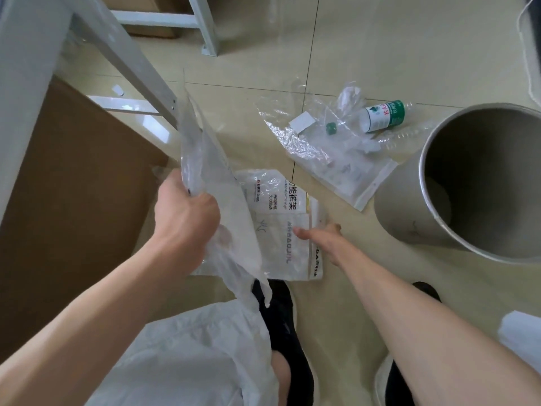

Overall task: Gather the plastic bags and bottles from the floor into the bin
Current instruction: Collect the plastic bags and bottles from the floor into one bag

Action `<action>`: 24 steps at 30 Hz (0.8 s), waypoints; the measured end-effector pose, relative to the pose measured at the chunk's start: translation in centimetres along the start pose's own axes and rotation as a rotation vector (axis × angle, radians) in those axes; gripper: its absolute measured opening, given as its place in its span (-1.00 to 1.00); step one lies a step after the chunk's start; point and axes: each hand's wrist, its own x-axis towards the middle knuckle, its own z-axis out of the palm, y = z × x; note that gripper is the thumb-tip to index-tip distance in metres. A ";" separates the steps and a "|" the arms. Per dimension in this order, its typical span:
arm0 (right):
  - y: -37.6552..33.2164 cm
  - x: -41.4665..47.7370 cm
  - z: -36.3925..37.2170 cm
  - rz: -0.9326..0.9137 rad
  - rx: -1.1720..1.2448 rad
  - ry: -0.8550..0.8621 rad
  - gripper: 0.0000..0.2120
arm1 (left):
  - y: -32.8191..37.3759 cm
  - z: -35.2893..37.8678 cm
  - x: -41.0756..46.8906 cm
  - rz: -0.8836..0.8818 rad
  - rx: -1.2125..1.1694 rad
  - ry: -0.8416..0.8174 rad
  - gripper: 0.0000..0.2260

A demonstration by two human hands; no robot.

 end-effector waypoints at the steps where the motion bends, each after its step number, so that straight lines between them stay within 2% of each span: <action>1: 1.2 2.2 0.5 0.023 0.029 -0.007 0.38 | -0.1 0.2 -0.1 -0.007 -0.009 -0.016 -0.68; 2: 1.6 2.2 0.9 0.034 0.039 0.002 0.43 | -0.1 0.3 -0.1 -0.010 -0.013 -0.035 -0.68; 3: 1.8 2.3 1.2 0.025 0.072 0.023 0.30 | -0.1 0.4 -0.1 -0.011 -0.018 -0.051 -0.67; 5: 0.9 0.9 1.2 -0.006 0.103 0.095 -0.23 | 0.1 0.6 -0.2 -0.008 -0.020 -0.069 -0.65; 6: 0.3 0.3 1.1 -0.040 0.096 0.108 -0.43 | 0.1 0.6 -0.1 -0.002 -0.015 -0.072 -0.65; 7: -0.3 -0.2 0.8 -0.090 0.094 0.108 -0.54 | 0.2 0.6 -0.1 -0.003 -0.016 -0.071 -0.64; 9: -1.6 -1.9 -0.2 -0.222 0.099 0.093 -0.64 | 0.2 0.4 -0.1 -0.022 -0.007 -0.079 -0.64; 14: -5.3 -9.5 -3.3 -0.554 0.053 0.099 -0.78 | 0.6 0.7 -0.6 -0.009 -0.007 -0.086 -0.57; 19: -7.9 -18.0 -3.4 -0.876 -0.186 -0.135 -0.72 | 1.1 0.8 -1.6 -0.076 -0.269 -0.108 -0.63; 22: -7.4 -20.1 -2.2 -0.867 -0.329 -0.378 -0.55 | 1.7 0.4 -2.0 -0.181 -0.518 -0.235 -0.68; 24: -6.8 -20.2 -1.6 -0.776 -0.329 -0.550 -0.42 | 2.1 0.0 -2.5 -0.224 -0.580 -0.450 -0.49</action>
